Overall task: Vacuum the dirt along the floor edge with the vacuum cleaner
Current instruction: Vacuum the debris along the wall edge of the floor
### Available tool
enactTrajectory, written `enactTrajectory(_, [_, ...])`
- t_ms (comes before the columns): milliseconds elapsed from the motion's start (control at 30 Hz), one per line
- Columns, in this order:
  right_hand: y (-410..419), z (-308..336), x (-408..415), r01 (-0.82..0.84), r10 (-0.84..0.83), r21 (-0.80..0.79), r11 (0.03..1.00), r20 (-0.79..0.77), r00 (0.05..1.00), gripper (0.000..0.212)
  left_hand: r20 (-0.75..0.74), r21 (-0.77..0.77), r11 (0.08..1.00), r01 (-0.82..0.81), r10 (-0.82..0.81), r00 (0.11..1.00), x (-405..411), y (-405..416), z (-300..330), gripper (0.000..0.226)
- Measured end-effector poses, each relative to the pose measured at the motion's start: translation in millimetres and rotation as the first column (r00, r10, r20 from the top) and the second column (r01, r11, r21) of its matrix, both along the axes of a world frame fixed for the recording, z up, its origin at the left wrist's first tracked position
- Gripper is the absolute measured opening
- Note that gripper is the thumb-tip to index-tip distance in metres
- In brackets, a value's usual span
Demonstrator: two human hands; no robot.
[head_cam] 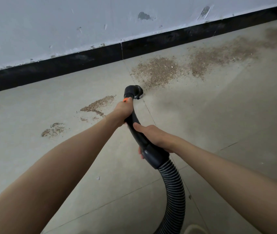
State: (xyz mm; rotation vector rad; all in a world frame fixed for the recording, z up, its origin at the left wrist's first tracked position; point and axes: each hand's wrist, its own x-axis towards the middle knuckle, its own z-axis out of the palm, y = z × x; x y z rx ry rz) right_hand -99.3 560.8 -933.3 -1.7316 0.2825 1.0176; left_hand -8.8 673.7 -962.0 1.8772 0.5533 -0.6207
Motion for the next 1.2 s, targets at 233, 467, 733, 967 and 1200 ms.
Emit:
enactTrajectory(233, [2,-7,-25,-0.078,0.079,-0.053,0.996,0.028,0.996,0.057,-0.032,0.056,0.998,0.015,-0.013,0.999,-21,9,-14,0.036])
enactTrajectory(467, [1,-2,-42,-0.076,0.077,-0.065,0.995,0.015,0.997,0.059,-0.065,-0.040,0.998,0.040,-0.043,0.997,-41,12,-5,0.036])
enactTrajectory(733, [-23,-1,-81,-0.076,0.079,-0.092,0.993,0.025,0.997,0.051,-0.090,-0.105,0.989,0.106,-0.115,0.989,-76,-17,-9,0.035])
enactTrajectory(967, [-2,-2,-66,-0.162,0.178,-0.141,0.977,0.103,0.979,0.049,-0.028,-0.100,0.994,-0.043,0.040,0.999,-73,15,-3,0.033])
enactTrajectory(1200, [62,10,-34,-0.419,0.457,-0.224,0.880,0.158,0.875,0.052,0.023,-0.107,0.914,-0.392,0.396,0.918,-81,93,1,0.039])
